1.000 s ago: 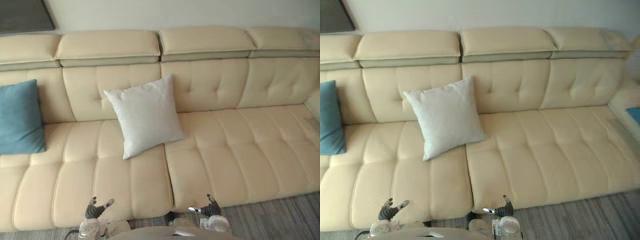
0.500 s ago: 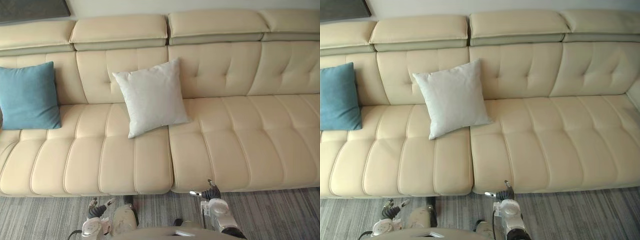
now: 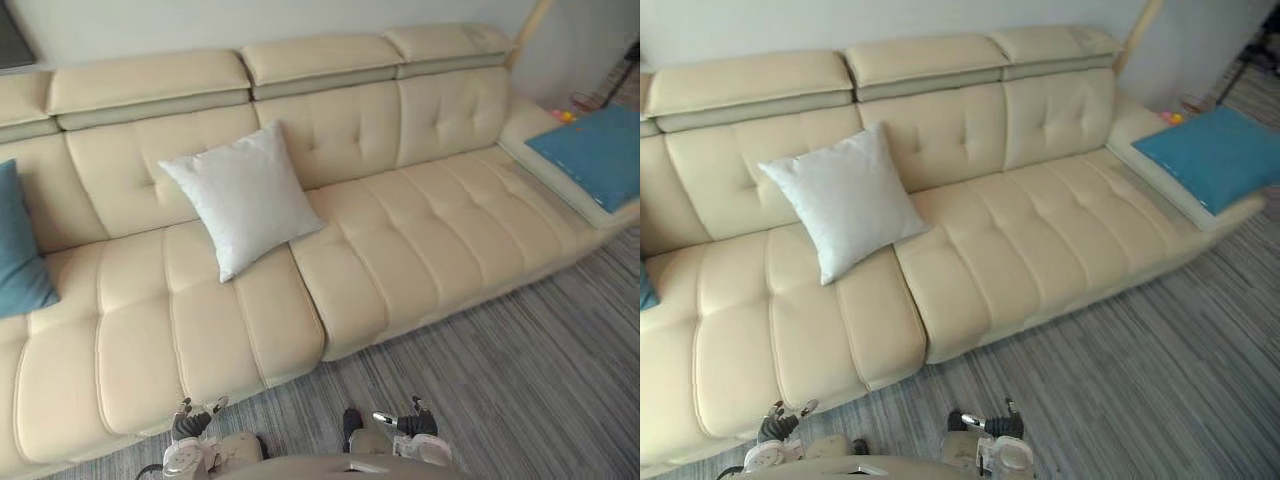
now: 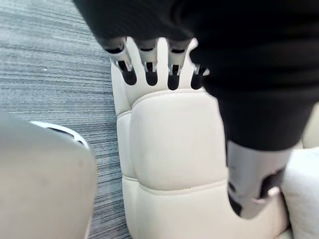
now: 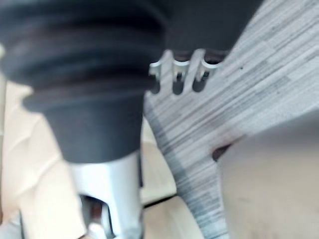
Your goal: Pick up cushions and gather them together orderly.
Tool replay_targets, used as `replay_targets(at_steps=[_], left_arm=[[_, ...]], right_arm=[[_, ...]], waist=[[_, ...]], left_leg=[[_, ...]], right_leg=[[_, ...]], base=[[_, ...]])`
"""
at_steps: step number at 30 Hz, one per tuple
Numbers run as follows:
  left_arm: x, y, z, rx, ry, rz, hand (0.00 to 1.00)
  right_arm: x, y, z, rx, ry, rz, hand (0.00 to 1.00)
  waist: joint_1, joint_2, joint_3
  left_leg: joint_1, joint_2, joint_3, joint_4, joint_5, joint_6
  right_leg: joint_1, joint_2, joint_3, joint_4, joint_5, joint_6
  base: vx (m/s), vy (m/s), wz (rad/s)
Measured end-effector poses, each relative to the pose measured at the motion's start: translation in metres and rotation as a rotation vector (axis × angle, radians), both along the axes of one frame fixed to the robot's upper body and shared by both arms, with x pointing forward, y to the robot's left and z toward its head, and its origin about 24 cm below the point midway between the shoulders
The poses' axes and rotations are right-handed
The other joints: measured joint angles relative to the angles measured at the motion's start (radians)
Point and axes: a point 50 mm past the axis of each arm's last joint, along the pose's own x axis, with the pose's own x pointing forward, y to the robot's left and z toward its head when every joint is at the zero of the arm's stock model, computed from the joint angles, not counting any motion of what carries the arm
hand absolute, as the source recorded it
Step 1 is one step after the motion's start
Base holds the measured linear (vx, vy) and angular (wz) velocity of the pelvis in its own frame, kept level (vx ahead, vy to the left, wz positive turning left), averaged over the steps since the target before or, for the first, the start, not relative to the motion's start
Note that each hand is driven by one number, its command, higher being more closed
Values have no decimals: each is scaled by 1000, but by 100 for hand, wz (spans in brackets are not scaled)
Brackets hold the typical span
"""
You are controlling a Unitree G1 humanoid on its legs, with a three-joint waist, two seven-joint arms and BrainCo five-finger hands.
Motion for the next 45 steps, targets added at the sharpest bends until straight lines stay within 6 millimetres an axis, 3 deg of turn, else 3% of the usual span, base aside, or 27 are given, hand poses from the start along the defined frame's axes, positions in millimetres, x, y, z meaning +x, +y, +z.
replay_targets(at_steps=[2, 6, 8, 9, 10, 11, 12, 13, 16, 17, 18, 20, 22, 25, 27, 28, 29, 30, 32, 33, 34, 36, 37, 39, 41, 43, 45], left_arm=[[1, -3, -1, 0, 12, -27, 0], [3, -5, -3, 12, 29, -87, 0], [5, -2, -2, 18, 28, -96, 0], [4, -3, -3, 14, 34, -106, 0], [2, -6, -4, 9, 43, -115, 0], [1, -8, -5, 7, 51, -128, 0], [1, -3, -4, 24, 54, -138, 0], [-3, -1, -7, 24, 77, -139, 0], [-6, 3, -7, 33, 94, -143, 0], [-3, 2, -6, 34, 79, -142, 0], [2, 3, -3, 42, 49, -145, 0], [7, 3, 0, 50, 25, -151, 0], [15, 3, 5, 60, -14, -166, 0], [17, 2, 7, 62, -27, -167, 0], [18, 1, 7, 61, -31, -169, 0], [17, 2, 6, 61, -27, -169, 0], [14, 2, 6, 61, -17, -167, 0], [14, 4, 6, 64, -15, -167, 0], [11, 10, 5, 80, -2, -167, 0], [10, 11, 4, 81, 8, -169, 0], [6, 14, 3, 86, 30, -177, 0], [4, 14, 1, 94, 54, -208, 0], [4, 13, 1, 92, 54, -212, 0], [5, 14, 2, 96, 53, -210, 0], [9, 13, 2, 93, 46, -213, 0], [15, 7, 2, 82, 37, -223, 0], [17, 4, 1, 83, 49, -255, 0]], right_arm=[[12, 3, 4, 1, -29, 16, 0], [14, 1, 1, -1, -9, 25, 0], [11, -5, -3, -17, 26, 32, 0], [14, -10, -3, -30, 34, 40, 0], [12, -15, -4, -38, 44, 33, 0], [11, -21, -3, -56, 50, 35, 0], [10, -22, -5, -55, 64, 35, 0], [11, -21, -4, -53, 62, 37, 0], [10, -18, -6, -51, 74, 53, 0], [12, -18, -5, -52, 70, 53, 0], [13, -22, -4, -67, 67, 50, 0], [12, -24, -4, -77, 71, 43, 0], [9, -25, -6, -83, 90, 34, 0], [7, -24, -7, -80, 97, 30, 0], [5, -23, -8, -72, 105, 18, 0], [4, -21, -9, -65, 109, 15, 0], [5, -17, -9, -56, 103, 15, 0], [4, -16, -9, -54, 105, 15, 0], [-5, -11, -13, -37, 129, 12, 0], [-5, -10, -13, -33, 127, 14, 0], [1, -10, -11, -35, 104, 16, 0], [7, -10, -7, -40, 73, 23, 0], [8, -9, -6, -39, 65, 26, 0], [13, -7, -5, -34, 49, 27, 0], [20, -8, -2, -38, 26, 32, 0], [29, -10, 1, -46, 3, 36, 0], [31, -13, 3, -53, -1, 36, 0]], waist=[[3, 29, 10], [1, 38, 15], [-19, 34, 14], [-20, 46, 18], [-19, 72, 19], [-18, 81, 16], [-11, 74, 20], [-6, 82, 18], [-2, 71, 31], [0, 88, 45], [3, 94, 74], [12, 96, 86], [50, 83, 99], [60, 86, 101], [74, 85, 99], [86, 80, 94], [86, 81, 76], [86, 72, 76], [99, 26, 68], [98, 23, 67], [78, 20, 68], [54, 19, 74], [54, 27, 81], [48, 17, 86], [34, 18, 92], [17, 30, 99], [-8, 18, 106]], left_leg=[[22, 37, 100, -32, 40, 50], [125, 88, 333, -83, 70, 55], [164, 84, 354, -87, 71, 54], [190, 86, 354, -107, 76, 46], [220, 96, 366, -146, 86, 28], [244, 101, 390, -173, 82, 7], [266, 105, 404, -176, 51, -35], [275, 123, 407, -165, 38, -55], [178, 261, 350, 235, 15, -45], [119, 307, 284, 431, -2, -6], [41, 315, 168, 616, -25, 21], [-32, 258, 46, 657, -37, 10], [-126, 155, -51, 513, -41, 19], [-204, 85, -107, 222, -9, 10], [-201, 55, -142, -1, 82, -8], [-191, 45, -144, -55, 176, 6], [-180, 25, -144, -45, 226, 54], [-173, 19, -135, -39, 232, 63], [-131, -9, -71, 5, 147, 86], [-114, -13, -59, 15, 126, 92], [-71, -23, -47, 38, 81, 112], [20, -34, -47, 36, 33, 132], [71, -33, -47, 13, 17, 131], [180, -31, -46, -77, 2, 123], [259, -18, -43, -158, 2, 122], [300, 7, -40, -208, 3, 120], [375, 2, -71, -267, 7, 93]], right_leg=[[-17, 36, -38, -71, 108, -24], [-8, 14, -562, 45, -65, -152], [-2, 22, -662, 50, -82, -188], [3, 24, -673, 58, -145, -211], [14, 4, -760, 103, -241, -186], [16, -20, -810, 142, -264, -167], [-4, 7, -761, 154, -197, -160], [-11, 40, -722, 156, -204, -167], [12, 135, -593, 116, -215, -174], [39, 171, -556, 103, -215, -179], [82, 206, -509, 98, -222, -202], [129, 224, -459, 90, -236, -238], [186, 233, -363, 52, -239, -236], [230, 230, -290, -3, -236, -204], [256, 223, -257, -43, -238, -180], [275, 214, -229, -58, -253, -161], [271, 189, -211, -11, -301, -123], [264, 176, -205, 25, -327, -104], [192, 103, -191, 269, -411, 7], [154, 87, -194, 374, -411, 22], [72, 51, -203, 622, -365, 90], [5, -13, -258, 850, -360, 79], [-20, -37, -298, 898, -369, 34], [-95, -57, -347, 868, -394, -4], [-167, -40, -382, 707, -406, -20], [-220, -1, -389, 457, -338, -23], [-222, 21, -343, 79, -141, -11]], base=[[5, 40, -169], [100, -47, -158], [92, -162, -128], [106, -194, -125], [158, -234, -125], [189, -229, -137], [170, -203, -136], [163, -206, -157], [189, -185, -141], [236, -86, -136], [238, -42, -140], [173, 39, -108], [233, 108, -113], [225, 120, -72], [289, 150, -71], [484, 249, -86], [455, 226, -72], [605, 276, -55], [551, 221, -55], [522, 207, -42], [501, 191, -11], [554, 162, 5], [477, 87, -5], [468, 28, -7], [495, -43, -4], [488, -91, 9], [551, -161, 40]])
